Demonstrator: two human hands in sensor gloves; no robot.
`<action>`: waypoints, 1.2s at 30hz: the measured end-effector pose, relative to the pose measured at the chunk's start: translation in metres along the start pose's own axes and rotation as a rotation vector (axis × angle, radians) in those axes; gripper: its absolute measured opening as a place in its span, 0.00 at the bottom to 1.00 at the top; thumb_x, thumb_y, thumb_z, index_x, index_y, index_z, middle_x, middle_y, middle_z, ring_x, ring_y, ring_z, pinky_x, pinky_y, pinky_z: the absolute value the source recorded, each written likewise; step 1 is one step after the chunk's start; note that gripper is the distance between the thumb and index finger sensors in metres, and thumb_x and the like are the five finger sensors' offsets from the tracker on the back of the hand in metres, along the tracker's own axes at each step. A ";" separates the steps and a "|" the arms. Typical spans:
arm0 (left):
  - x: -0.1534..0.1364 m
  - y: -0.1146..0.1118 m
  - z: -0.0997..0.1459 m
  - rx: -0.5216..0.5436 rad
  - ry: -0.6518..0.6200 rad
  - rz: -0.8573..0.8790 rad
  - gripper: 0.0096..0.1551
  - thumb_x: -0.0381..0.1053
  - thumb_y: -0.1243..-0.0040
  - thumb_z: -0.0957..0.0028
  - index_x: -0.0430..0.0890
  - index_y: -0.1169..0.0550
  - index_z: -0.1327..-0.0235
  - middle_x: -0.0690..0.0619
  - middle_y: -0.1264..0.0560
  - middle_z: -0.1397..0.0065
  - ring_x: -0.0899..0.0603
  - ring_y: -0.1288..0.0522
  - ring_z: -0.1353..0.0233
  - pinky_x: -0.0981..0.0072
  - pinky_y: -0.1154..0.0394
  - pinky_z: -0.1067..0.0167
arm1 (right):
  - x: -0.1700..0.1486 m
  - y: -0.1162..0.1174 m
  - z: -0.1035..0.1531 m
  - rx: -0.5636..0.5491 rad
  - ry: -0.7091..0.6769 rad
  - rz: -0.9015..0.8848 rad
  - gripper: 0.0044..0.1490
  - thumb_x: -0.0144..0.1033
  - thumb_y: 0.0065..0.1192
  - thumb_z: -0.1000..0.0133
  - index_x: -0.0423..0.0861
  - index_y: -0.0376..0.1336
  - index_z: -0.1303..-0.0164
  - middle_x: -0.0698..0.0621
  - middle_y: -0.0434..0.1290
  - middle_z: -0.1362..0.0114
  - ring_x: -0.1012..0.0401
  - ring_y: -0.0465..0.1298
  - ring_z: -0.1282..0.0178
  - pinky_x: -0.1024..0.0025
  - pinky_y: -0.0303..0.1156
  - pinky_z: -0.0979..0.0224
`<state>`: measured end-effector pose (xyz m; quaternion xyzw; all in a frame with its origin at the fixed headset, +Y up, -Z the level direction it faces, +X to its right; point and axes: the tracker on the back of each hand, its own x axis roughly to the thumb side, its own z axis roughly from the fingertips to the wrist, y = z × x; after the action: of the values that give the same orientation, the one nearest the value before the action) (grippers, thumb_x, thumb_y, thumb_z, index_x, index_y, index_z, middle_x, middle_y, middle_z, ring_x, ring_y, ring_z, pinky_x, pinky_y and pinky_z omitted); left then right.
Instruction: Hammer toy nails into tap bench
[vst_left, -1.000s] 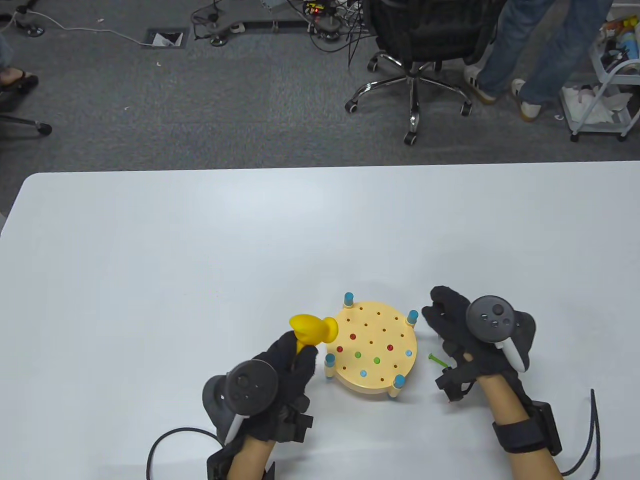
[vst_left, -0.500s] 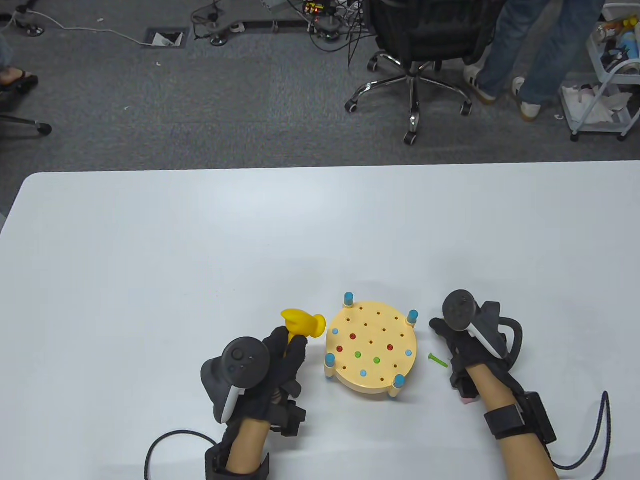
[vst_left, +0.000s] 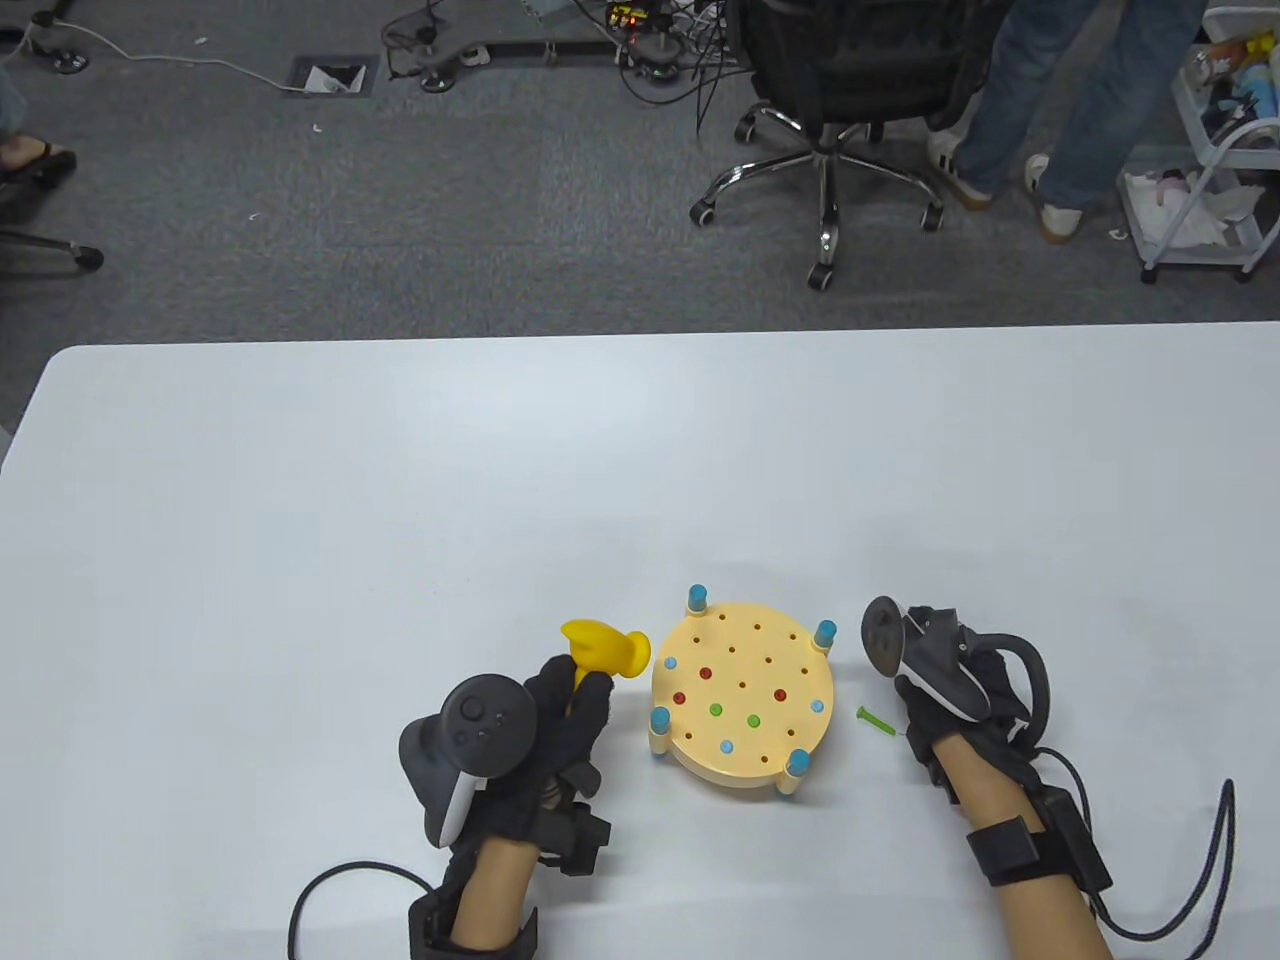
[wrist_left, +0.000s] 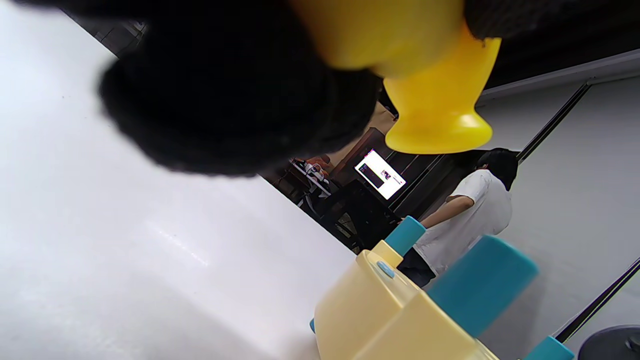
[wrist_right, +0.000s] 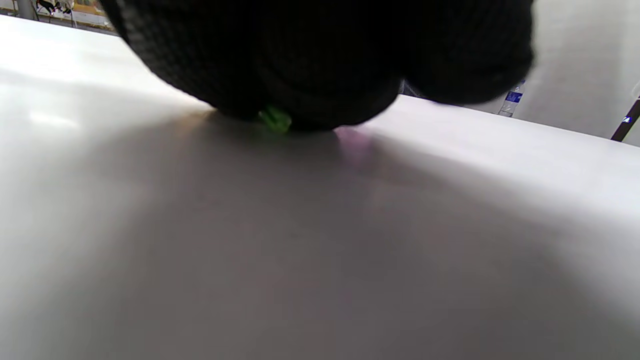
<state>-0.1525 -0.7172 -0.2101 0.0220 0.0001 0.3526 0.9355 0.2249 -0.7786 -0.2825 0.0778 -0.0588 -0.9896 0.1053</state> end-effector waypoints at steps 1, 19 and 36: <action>0.000 0.000 0.000 0.000 -0.002 0.001 0.37 0.67 0.50 0.58 0.43 0.19 0.49 0.43 0.13 0.65 0.42 0.15 0.74 0.60 0.22 0.77 | -0.002 0.001 -0.001 0.013 -0.006 -0.025 0.37 0.41 0.62 0.50 0.37 0.64 0.32 0.48 0.78 0.47 0.69 0.79 0.66 0.70 0.81 0.54; 0.001 0.000 0.000 -0.008 -0.015 -0.003 0.37 0.67 0.50 0.58 0.43 0.19 0.49 0.42 0.13 0.65 0.42 0.15 0.74 0.60 0.22 0.76 | 0.030 -0.112 0.071 -0.251 -0.564 -0.691 0.26 0.46 0.65 0.52 0.50 0.69 0.46 0.53 0.80 0.51 0.67 0.82 0.68 0.68 0.81 0.56; 0.003 -0.001 -0.001 -0.022 -0.026 0.001 0.37 0.67 0.50 0.58 0.43 0.19 0.49 0.42 0.13 0.65 0.42 0.15 0.75 0.60 0.22 0.76 | 0.110 -0.118 0.047 0.007 -0.638 -0.166 0.25 0.45 0.67 0.54 0.51 0.70 0.48 0.53 0.80 0.51 0.65 0.83 0.67 0.68 0.81 0.56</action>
<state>-0.1495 -0.7162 -0.2106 0.0162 -0.0161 0.3526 0.9355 0.0870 -0.6835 -0.2673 -0.2311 -0.0857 -0.9691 0.0003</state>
